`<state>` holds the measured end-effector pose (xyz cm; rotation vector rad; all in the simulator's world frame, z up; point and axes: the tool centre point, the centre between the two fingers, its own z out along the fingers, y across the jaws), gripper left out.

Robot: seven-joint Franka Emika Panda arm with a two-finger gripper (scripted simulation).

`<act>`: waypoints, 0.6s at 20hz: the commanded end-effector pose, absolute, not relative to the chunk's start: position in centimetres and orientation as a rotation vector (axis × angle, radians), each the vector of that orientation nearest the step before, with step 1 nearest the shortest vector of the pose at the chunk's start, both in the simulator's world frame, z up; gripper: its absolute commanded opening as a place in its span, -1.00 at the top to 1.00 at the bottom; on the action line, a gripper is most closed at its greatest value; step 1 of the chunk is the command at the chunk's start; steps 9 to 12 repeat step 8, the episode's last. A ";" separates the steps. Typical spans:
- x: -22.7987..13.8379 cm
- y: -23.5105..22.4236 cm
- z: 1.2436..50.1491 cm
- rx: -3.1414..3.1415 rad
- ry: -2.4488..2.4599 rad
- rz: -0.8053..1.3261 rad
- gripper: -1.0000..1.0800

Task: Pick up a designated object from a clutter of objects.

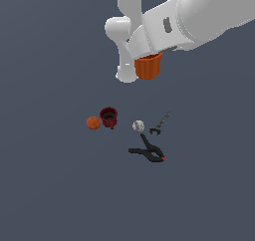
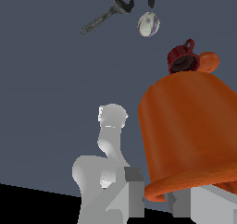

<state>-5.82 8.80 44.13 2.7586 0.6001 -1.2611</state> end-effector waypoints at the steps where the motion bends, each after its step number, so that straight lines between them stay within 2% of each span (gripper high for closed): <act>1: -6.1 8.8 45.1 2.758 0.600 -1.262 1.00; 12: -6.1 8.7 45.6 2.758 0.600 -1.262 1.00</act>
